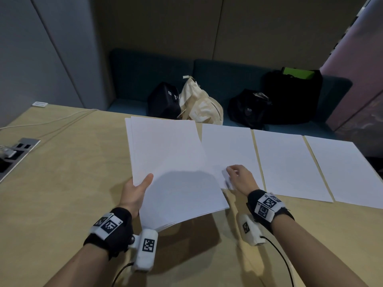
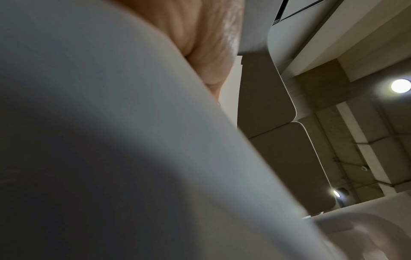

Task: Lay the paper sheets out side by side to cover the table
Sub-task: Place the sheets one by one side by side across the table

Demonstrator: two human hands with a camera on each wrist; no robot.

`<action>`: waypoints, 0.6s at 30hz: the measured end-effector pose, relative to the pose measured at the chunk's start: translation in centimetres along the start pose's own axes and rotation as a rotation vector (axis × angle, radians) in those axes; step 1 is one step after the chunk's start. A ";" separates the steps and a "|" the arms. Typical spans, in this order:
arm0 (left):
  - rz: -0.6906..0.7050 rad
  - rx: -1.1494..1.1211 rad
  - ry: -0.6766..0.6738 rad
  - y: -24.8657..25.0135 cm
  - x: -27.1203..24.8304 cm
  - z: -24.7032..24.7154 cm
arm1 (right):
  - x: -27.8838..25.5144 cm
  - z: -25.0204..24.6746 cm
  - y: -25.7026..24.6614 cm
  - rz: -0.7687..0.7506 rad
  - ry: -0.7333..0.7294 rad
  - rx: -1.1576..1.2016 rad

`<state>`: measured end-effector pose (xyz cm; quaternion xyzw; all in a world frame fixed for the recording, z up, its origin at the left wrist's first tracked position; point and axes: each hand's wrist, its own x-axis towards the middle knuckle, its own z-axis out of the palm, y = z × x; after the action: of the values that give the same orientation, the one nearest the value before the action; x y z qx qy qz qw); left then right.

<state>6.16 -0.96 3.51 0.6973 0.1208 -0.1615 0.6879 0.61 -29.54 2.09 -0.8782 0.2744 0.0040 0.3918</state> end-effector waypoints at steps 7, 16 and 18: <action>0.038 -0.049 0.021 0.3 -0.1 -0.3 | -2.4 1.1 -4.4 -0.063 -0.154 0.134; 0.058 -0.111 0.049 0.7 -0.1 -2.2 | -3.2 3.8 -6.5 -0.030 0.145 0.328; 0.065 -0.106 0.051 0.7 -0.1 -2.9 | -3.4 4.4 -6.6 -0.047 0.167 0.341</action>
<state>6.55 1.89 4.20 0.6674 0.1240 -0.1144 0.7253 1.88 -21.32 4.35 -0.8024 0.2823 -0.1246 0.5108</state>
